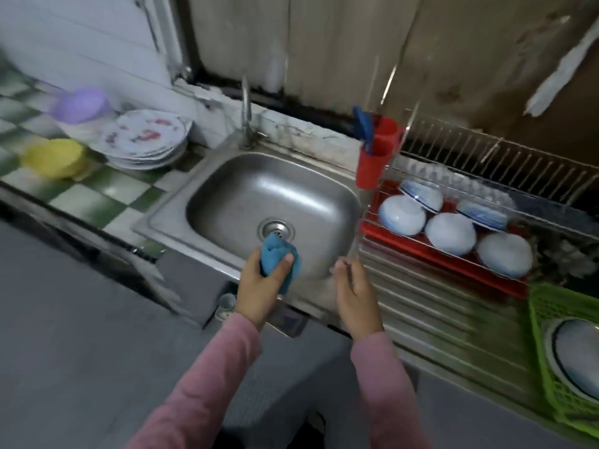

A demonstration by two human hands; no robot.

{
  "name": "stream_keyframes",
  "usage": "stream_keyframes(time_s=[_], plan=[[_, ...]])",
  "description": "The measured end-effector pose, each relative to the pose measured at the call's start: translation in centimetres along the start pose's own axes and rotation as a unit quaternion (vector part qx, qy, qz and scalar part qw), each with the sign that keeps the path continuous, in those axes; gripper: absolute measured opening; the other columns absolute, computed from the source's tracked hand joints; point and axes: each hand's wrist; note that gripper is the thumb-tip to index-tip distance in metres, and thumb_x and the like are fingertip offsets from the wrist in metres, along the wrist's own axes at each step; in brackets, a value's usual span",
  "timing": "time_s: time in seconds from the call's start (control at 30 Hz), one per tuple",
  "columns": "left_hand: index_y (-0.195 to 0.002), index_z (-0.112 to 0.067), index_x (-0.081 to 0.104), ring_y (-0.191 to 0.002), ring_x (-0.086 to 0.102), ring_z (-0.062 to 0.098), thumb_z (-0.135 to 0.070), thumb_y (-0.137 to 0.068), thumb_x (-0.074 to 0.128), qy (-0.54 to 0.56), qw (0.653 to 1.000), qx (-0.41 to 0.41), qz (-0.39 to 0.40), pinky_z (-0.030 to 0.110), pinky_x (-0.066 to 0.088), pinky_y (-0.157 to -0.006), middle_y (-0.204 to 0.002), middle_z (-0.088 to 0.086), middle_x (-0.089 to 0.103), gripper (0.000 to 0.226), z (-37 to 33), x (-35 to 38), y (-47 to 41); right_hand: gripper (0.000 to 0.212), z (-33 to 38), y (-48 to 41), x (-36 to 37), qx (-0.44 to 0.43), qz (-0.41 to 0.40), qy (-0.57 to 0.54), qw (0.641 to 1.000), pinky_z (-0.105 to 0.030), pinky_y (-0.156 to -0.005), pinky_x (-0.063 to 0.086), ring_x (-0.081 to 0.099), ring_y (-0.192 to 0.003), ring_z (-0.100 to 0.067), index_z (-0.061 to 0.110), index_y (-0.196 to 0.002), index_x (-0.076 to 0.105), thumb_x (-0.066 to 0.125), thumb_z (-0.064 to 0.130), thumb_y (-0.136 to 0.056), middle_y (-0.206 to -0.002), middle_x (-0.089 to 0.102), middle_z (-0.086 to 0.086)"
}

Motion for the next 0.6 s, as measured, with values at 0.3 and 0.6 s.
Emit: stream_keyframes(time_s=[0.3, 0.6], plan=[[-0.111, -0.019, 0.060, -0.091, 0.063, 0.011, -0.020, -0.091, 0.068, -0.029, 0.993, 0.039, -0.111, 0.024, 0.054, -0.080, -0.104, 0.003, 0.066, 0.022, -3.2, -20.6, -2.8, 0.012, 7.1, 1.8, 20.7, -0.039, 0.152, 0.038, 0.987, -0.012, -0.071, 0.043, 0.057, -0.081, -0.002, 0.024, -0.101, 0.055, 0.046, 0.031, -0.104, -0.089, 0.062, 0.007], [-0.101, -0.017, 0.062, -0.062, 0.055, 0.000, -0.019, -0.092, 0.066, 0.007, 0.965, 0.008, -0.261, 0.011, 0.042, -0.050, -0.083, -0.003, 0.063, 0.010, -3.3, -34.6, -5.3, 0.018, 11.2, 0.5, 34.6, -0.034, 0.273, 0.063, 0.959, -0.009, -0.069, 0.036, 0.053, -0.091, 0.003, 0.023, -0.111, 0.055, 0.043, 0.034, -0.105, -0.102, 0.062, 0.009]])
Point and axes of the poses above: each hand's wrist, its own y-axis away from the middle knuckle, its own x-axis out of the palm, z = x × y
